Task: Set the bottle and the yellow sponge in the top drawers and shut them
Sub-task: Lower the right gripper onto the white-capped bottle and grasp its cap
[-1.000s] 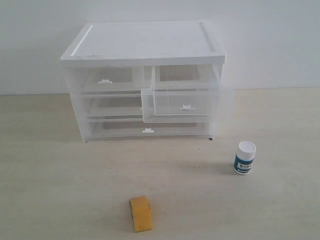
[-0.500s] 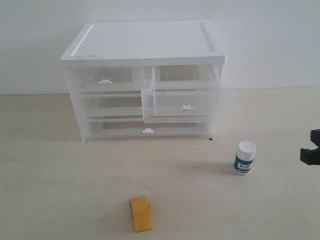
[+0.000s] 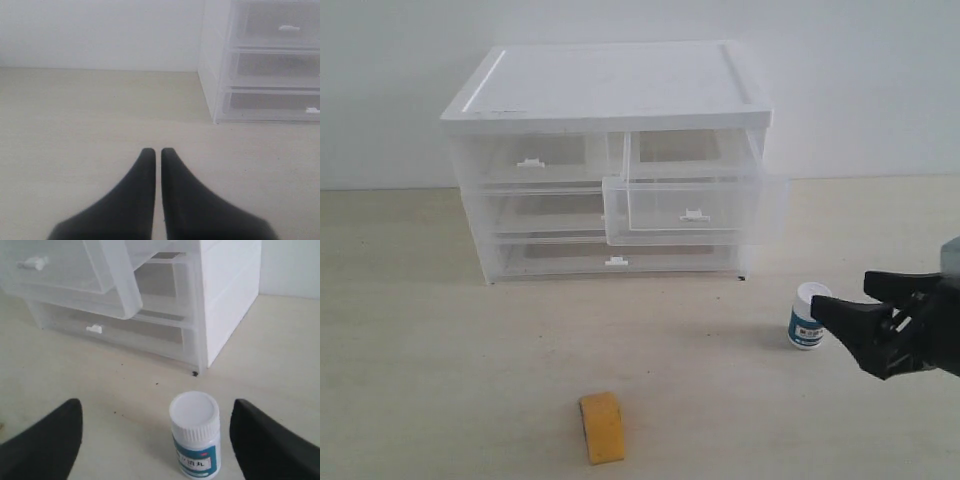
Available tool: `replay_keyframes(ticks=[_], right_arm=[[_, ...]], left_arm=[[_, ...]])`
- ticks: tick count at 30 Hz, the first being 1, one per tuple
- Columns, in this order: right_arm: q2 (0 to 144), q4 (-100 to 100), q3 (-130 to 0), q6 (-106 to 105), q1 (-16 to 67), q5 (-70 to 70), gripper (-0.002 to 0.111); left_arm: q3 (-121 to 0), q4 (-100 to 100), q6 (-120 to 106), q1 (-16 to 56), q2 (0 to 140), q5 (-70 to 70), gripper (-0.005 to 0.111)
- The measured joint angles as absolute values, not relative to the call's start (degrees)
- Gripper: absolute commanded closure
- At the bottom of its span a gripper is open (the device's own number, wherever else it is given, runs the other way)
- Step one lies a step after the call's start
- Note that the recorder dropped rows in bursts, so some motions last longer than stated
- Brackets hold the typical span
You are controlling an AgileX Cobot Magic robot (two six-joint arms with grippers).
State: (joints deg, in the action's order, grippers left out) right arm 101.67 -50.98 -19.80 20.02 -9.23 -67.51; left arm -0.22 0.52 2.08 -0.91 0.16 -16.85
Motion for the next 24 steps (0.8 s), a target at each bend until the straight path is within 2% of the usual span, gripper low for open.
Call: replay_keyframes(ticks=[3, 9, 24], right_arm=[[101.8, -47.4, -23.4, 20.0, -2.9, -55.6, 0.035], [101.9, -44.4, -28.1, 19.9, 0.9, -46.2, 0.035], [105.9, -42.5, -32.8, 20.6, 1.1, -43.4, 0.035]], left_arm=[[-0.2, 0.5, 2.1, -0.9, 0.2, -16.9, 0.102], [-0.2, 0.5, 2.1, -0.9, 0.2, -16.9, 0.102], [-0.2, 0.5, 2.1, -0.9, 0.2, -16.9, 0.102]])
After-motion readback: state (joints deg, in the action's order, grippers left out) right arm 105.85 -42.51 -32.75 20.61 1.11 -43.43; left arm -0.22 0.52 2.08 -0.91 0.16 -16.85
